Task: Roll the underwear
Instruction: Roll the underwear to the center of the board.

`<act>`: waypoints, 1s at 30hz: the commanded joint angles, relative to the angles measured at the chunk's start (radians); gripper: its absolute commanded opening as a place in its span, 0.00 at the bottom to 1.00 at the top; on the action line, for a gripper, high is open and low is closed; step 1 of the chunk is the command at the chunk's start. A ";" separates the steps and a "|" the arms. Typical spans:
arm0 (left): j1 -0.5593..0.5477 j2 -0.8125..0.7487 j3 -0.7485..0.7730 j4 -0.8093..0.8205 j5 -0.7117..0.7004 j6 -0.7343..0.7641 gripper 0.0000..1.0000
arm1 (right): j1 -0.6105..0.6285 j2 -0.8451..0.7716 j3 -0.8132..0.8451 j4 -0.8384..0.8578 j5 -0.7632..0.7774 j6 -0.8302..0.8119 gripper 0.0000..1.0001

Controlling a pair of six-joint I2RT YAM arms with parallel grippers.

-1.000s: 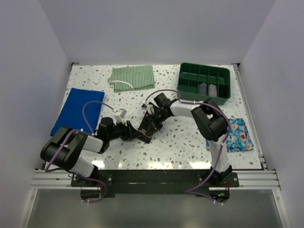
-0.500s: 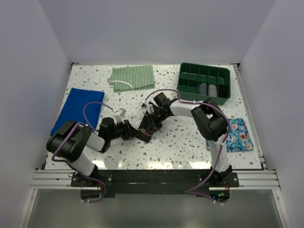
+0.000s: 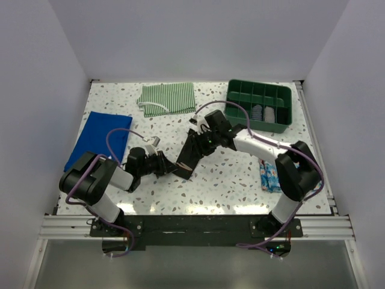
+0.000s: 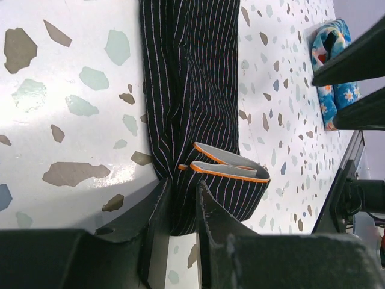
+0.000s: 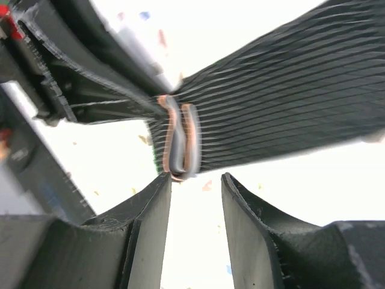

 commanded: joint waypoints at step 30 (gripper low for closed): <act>-0.038 -0.303 0.129 -0.877 -0.177 -0.013 0.00 | 0.364 -0.256 -0.139 -0.023 0.649 -0.076 0.50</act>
